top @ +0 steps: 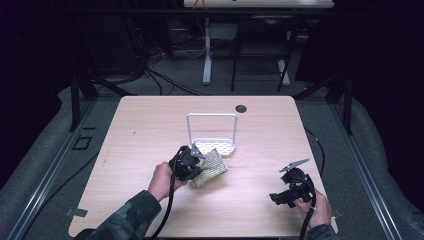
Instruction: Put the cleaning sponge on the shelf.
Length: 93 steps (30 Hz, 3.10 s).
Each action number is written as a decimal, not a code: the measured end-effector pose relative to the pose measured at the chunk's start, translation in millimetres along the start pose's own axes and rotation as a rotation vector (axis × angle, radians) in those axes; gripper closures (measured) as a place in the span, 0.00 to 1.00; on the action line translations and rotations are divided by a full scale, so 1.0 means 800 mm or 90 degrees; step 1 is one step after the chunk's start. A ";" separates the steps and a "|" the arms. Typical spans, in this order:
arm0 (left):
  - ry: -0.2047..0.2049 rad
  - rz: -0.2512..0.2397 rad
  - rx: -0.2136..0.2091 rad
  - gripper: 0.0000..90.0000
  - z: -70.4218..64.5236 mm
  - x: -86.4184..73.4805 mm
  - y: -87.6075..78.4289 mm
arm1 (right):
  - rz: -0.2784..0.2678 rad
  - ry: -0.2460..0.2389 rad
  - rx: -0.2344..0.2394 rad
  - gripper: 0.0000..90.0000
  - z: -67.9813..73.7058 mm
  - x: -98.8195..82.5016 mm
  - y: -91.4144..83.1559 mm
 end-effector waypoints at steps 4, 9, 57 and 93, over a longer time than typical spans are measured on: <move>-0.004 -0.002 0.009 0.99 0.008 0.003 -0.002 | 0.002 -0.003 -0.002 0.05 -0.001 0.000 -0.001; -0.009 -0.001 0.015 0.99 0.016 0.005 -0.003 | 0.003 -0.002 -0.003 0.05 -0.001 0.000 -0.001; -0.080 -0.019 0.103 0.99 0.087 0.042 0.042 | -0.007 0.001 0.003 0.06 -0.001 0.001 -0.002; -0.104 -0.003 0.155 0.98 0.100 0.060 0.083 | -0.008 0.001 0.011 0.06 0.001 -0.001 -0.003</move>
Point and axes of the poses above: each handheld gripper's, and its own axes: y roughly forward along the jaws, x roughly out of its top, z roughly to its left, the point moved 9 cm from there along y, roughly forward along the jaws, and after that the axes turned 10 degrees about y, right-handed, at the moved point
